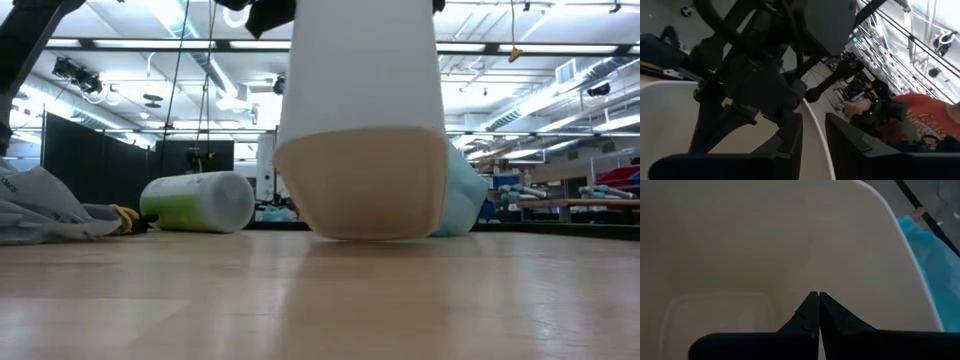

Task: Place trash/remove bag and relplace
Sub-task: Put the gray trash bag into the trash bin

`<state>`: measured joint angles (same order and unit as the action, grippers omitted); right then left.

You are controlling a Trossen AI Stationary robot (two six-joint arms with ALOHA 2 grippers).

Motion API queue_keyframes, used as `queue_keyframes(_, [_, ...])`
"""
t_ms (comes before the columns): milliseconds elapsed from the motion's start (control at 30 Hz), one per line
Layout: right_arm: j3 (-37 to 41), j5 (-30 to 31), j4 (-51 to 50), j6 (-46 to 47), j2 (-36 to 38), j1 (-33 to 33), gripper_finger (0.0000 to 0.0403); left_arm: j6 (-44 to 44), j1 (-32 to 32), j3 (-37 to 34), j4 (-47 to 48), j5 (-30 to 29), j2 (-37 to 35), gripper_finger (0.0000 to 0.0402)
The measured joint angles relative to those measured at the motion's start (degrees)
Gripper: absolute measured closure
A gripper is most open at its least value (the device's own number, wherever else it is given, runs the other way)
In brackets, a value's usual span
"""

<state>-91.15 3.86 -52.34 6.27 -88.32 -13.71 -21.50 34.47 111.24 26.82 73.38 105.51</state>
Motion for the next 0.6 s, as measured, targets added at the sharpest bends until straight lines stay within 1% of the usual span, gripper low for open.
queue_keyframes(133, [0.02,3.18,0.23,-0.38,-0.15,2.95,0.0403,-2.59,-1.04,0.0,-0.1,0.74,0.0,0.031])
queue_keyframes(233, [0.0,5.09,1.76,-0.57,1.24,4.73,0.0403,-4.08,-1.21,0.0,-0.63,1.54,0.0,0.031])
queue_keyframes(367, [-1.14,7.3,2.96,-0.95,3.39,6.23,0.0403,-8.16,-1.08,0.02,-4.81,1.96,0.0,0.031])
queue_keyframes(433, [-2.13,7.5,3.33,-1.84,4.48,6.56,0.0403,-13.61,-1.1,0.02,-10.57,3.29,0.0,0.031])
queue_keyframes(533, [-5.14,7.64,3.46,-2.86,7.25,7.28,0.0403,-27.68,-0.75,0.0,-25.73,7.6,-0.77,0.0311])
queue_keyframes(567, [-6.18,7.62,3.5,-2.89,8.37,7.57,0.0403,-30.52,-0.73,0.63,-30.08,7.8,-1.63,0.0313])
queue_keyframes(600, [-7.16,7.48,3.5,-2.98,9.58,7.84,0.0403,-30.97,-0.57,1.97,-31.15,7.82,-2.94,0.0316])
